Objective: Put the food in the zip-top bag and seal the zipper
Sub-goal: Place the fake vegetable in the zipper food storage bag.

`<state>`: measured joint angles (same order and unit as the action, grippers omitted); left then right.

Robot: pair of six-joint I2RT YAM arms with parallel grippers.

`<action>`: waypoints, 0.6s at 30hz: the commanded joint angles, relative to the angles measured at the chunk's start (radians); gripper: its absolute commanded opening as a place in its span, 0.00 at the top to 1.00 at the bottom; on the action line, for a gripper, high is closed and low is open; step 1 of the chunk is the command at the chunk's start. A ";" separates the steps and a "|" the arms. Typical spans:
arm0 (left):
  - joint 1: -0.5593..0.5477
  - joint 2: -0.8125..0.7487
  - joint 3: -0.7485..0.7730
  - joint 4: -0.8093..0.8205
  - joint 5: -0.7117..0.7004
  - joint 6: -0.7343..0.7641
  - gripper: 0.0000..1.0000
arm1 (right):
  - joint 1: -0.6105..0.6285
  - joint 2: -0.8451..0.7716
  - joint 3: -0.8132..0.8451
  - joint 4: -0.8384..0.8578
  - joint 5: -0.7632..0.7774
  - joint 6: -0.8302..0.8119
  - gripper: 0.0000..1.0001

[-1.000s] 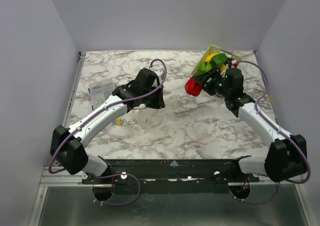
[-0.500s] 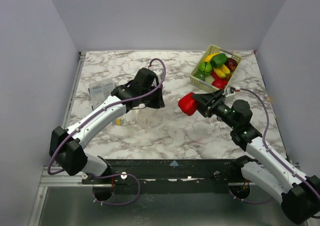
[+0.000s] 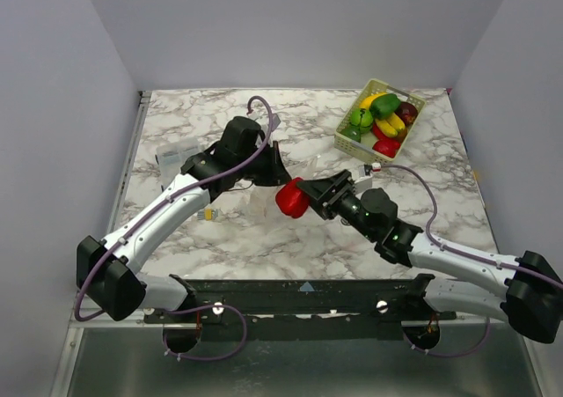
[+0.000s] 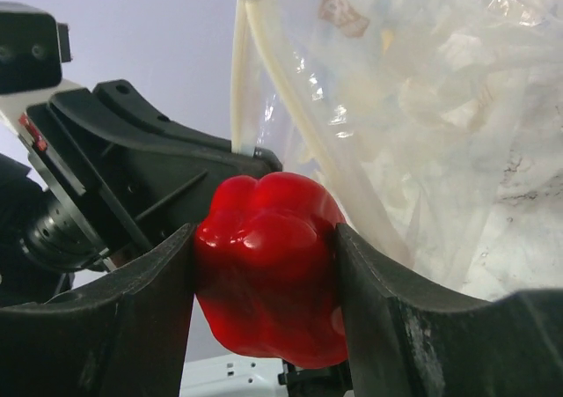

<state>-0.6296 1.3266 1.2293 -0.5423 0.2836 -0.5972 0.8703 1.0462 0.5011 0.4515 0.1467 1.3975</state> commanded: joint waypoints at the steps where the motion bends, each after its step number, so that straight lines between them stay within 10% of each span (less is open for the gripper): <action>1: 0.000 -0.003 -0.013 0.047 0.159 -0.117 1.00 | 0.065 0.026 0.077 0.020 0.205 -0.049 0.99; 18: -0.002 -0.056 -0.059 0.075 0.042 -0.029 1.00 | 0.145 0.041 0.158 -0.435 0.430 0.017 0.99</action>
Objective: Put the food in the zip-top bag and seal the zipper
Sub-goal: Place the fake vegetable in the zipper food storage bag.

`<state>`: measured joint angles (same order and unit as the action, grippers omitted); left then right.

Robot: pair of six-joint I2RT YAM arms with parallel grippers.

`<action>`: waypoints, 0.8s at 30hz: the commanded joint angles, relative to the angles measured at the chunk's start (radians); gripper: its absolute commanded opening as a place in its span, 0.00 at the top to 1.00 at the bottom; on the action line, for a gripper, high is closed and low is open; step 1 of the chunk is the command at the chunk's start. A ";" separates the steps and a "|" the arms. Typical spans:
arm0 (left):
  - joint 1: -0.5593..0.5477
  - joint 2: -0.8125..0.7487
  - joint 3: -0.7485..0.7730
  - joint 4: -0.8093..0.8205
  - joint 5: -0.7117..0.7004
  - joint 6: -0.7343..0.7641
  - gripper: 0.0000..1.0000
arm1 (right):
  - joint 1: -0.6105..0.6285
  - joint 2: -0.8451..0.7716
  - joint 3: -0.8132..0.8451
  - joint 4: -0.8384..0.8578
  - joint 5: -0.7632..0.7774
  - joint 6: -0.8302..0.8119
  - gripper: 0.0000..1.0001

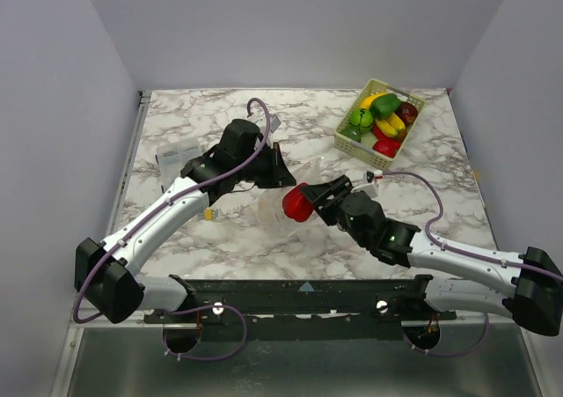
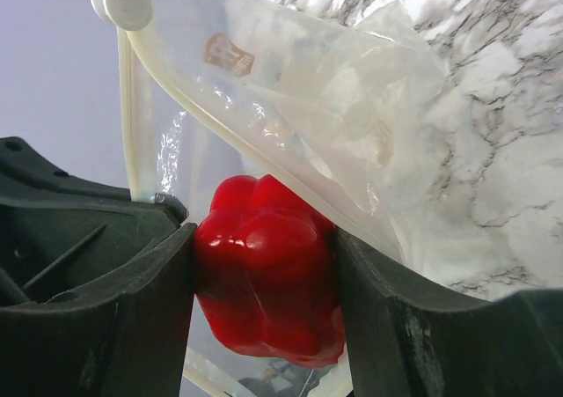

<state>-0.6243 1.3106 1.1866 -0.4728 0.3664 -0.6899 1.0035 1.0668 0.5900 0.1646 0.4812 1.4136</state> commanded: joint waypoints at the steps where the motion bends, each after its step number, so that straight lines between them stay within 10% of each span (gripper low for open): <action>1: -0.007 -0.046 -0.022 0.011 -0.042 0.066 1.00 | 0.016 0.036 0.081 -0.153 0.092 0.000 0.99; 10: -0.008 -0.066 -0.051 0.034 -0.025 0.077 1.00 | 0.070 0.169 0.173 -0.127 0.086 -0.034 0.95; 14: -0.007 -0.075 -0.051 0.028 -0.034 0.082 1.00 | 0.070 0.171 0.171 -0.111 0.072 -0.064 0.74; 19: -0.007 -0.076 -0.051 0.029 -0.033 0.084 1.00 | 0.070 0.145 0.180 -0.139 0.065 -0.102 0.23; 24: -0.007 -0.079 -0.053 0.027 -0.045 0.088 1.00 | 0.071 0.141 0.297 -0.309 0.085 -0.260 0.10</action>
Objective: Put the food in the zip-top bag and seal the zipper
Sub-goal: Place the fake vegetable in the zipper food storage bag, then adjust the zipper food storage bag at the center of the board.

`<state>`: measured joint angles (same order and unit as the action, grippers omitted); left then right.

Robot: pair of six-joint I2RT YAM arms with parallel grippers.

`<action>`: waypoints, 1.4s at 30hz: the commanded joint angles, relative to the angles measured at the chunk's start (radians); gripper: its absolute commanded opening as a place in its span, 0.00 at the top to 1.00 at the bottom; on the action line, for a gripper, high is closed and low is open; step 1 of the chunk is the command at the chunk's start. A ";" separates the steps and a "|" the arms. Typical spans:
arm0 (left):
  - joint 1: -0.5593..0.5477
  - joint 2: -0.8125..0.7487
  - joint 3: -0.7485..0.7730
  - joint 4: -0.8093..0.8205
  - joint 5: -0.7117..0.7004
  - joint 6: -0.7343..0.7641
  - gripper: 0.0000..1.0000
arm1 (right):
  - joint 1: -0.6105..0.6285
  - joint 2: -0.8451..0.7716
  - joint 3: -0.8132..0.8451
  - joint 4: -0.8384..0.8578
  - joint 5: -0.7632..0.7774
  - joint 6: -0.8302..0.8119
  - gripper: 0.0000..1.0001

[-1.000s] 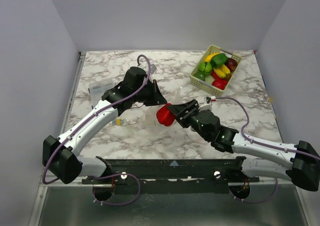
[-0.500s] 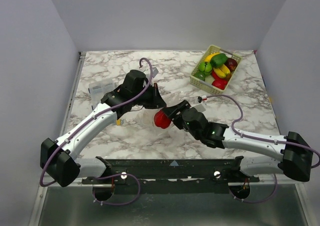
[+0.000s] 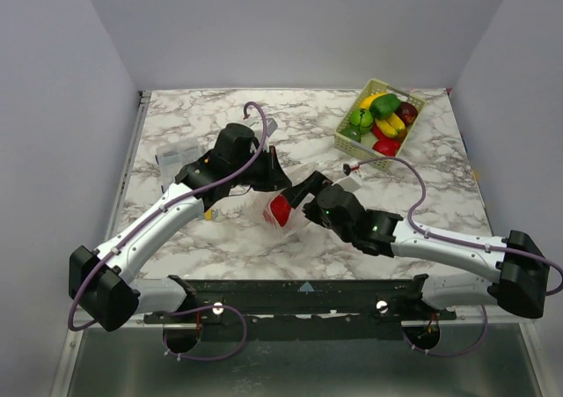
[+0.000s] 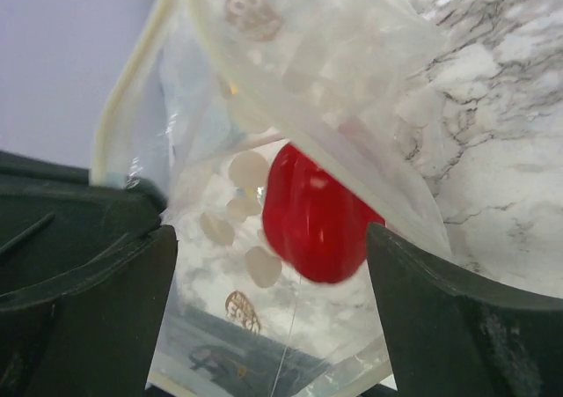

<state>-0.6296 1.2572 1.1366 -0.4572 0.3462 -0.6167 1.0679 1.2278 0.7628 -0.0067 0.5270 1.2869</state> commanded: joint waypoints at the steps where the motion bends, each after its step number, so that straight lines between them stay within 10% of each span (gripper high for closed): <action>1: -0.002 -0.026 -0.003 0.011 -0.027 0.017 1.00 | 0.005 -0.014 0.159 -0.168 0.026 -0.177 0.09; 12: -0.002 -0.018 0.001 0.002 -0.043 0.021 1.00 | 0.002 -0.030 0.367 -0.589 0.019 -0.308 0.25; 27: -0.001 -0.003 0.029 -0.024 -0.058 0.017 1.00 | 0.003 0.179 0.423 -0.595 0.089 -0.363 0.51; 30: -0.002 -0.007 0.069 -0.063 -0.069 0.017 1.00 | 0.004 0.229 0.526 -0.665 0.128 -0.377 0.85; 33: -0.002 -0.034 0.136 -0.154 -0.134 0.036 1.00 | 0.006 0.275 0.668 -0.754 0.112 -0.426 0.99; 42: -0.002 -0.230 0.131 -0.122 -0.270 0.073 1.00 | 0.009 0.169 0.657 -0.558 -0.058 -0.484 0.99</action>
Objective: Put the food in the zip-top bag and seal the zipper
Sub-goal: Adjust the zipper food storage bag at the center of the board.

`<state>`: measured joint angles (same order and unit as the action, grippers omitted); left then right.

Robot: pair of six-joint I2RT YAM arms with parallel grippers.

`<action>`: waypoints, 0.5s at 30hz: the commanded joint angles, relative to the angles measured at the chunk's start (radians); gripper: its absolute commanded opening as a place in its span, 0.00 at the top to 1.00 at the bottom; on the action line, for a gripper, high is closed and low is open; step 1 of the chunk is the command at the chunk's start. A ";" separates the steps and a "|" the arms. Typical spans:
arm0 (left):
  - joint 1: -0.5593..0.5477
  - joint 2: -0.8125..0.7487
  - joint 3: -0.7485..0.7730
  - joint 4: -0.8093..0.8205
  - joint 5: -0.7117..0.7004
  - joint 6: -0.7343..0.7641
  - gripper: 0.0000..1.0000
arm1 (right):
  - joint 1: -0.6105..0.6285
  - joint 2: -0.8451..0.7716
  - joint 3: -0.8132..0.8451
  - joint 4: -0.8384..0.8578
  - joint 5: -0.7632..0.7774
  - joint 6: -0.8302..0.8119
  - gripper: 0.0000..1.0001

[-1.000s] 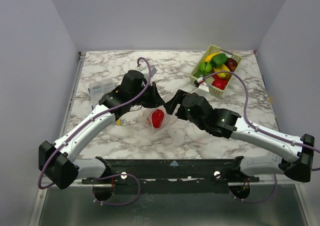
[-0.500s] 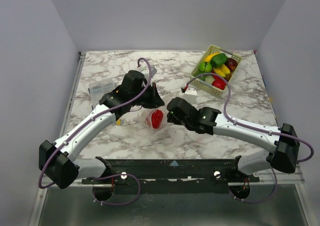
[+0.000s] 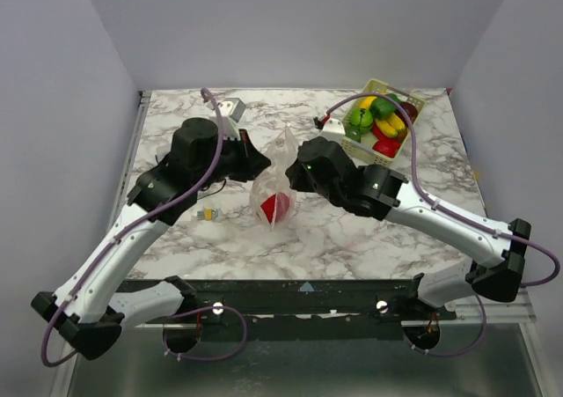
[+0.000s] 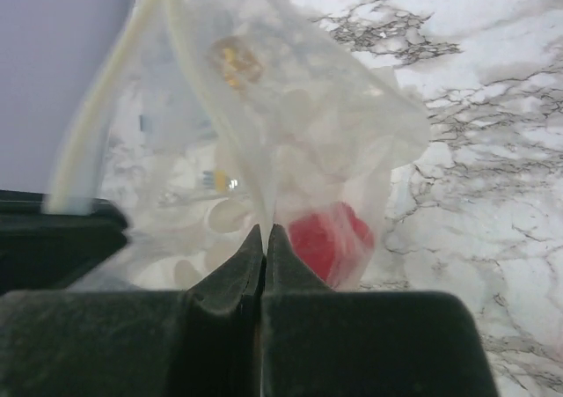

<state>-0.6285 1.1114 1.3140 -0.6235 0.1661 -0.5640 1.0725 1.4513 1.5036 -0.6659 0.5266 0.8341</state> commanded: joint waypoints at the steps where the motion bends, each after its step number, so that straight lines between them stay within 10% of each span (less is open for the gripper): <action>1: -0.002 -0.082 -0.087 0.073 -0.078 0.015 1.00 | 0.004 -0.057 -0.100 0.105 -0.039 -0.026 0.99; 8: 0.026 0.098 0.050 -0.134 -0.001 0.003 1.00 | -0.013 -0.014 -0.139 0.053 0.050 -0.011 0.99; 15: 0.006 -0.087 -0.043 0.061 -0.059 -0.037 1.00 | -0.014 -0.002 -0.067 0.131 -0.076 -0.052 0.99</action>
<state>-0.6136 1.1721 1.2945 -0.6701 0.1417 -0.5755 1.0649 1.4494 1.3853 -0.6018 0.5186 0.8158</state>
